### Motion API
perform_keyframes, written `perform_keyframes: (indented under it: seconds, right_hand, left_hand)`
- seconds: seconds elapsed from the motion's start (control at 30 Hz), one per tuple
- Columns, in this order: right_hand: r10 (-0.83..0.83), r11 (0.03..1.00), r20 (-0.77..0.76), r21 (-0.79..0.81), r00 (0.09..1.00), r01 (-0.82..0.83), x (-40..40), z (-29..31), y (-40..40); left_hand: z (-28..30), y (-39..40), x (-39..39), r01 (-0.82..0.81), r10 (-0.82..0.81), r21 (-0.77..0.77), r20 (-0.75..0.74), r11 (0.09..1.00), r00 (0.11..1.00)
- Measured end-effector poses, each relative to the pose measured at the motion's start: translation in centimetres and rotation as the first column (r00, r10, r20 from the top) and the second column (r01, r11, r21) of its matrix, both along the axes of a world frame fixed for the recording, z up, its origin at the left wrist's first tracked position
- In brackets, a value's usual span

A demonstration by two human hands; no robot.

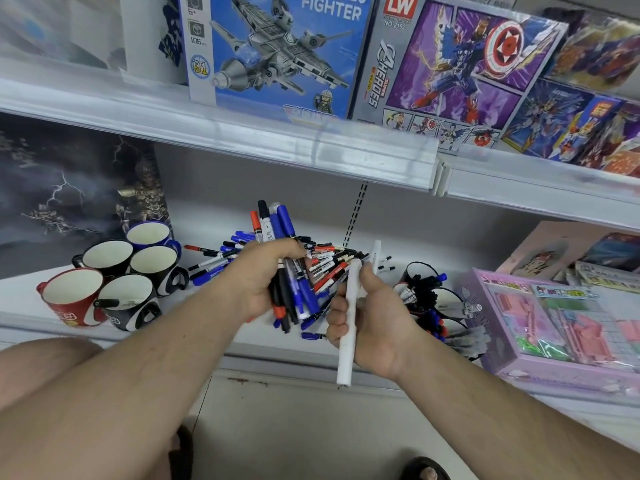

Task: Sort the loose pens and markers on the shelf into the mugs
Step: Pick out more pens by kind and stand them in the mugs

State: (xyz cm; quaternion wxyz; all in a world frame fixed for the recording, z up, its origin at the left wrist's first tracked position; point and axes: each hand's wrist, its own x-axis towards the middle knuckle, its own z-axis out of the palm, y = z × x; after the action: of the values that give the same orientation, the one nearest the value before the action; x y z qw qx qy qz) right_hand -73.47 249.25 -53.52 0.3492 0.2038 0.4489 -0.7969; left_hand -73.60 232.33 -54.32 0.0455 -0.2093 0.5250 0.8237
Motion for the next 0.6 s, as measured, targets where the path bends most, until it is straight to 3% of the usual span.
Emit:
perform_keyframes:
  seconds: [0.17, 0.4, 0.6]
  right_hand:
    - [0.009, 0.997, -0.077, -0.072, 0.997, -0.015, -0.8, 0.7, 0.7]
    - [0.099, 0.994, -0.133, -0.041, 0.986, -0.105, -0.2, 1.2, 0.1]
    - [0.183, 0.983, -0.224, 0.077, 0.957, -0.169, -0.1, 1.4, 0.1]
  left_hand:
    - [-0.1, -0.2, 0.6, 0.161, -0.146, -0.162, 0.1, 0.974, 0.984]
    - [0.3, 1.3, 1.0, 0.209, -0.203, -0.104, 0.061, 0.972, 0.977]
    - [1.5, 1.3, 1.3, 0.269, -0.266, -0.177, 0.037, 0.947, 0.963]
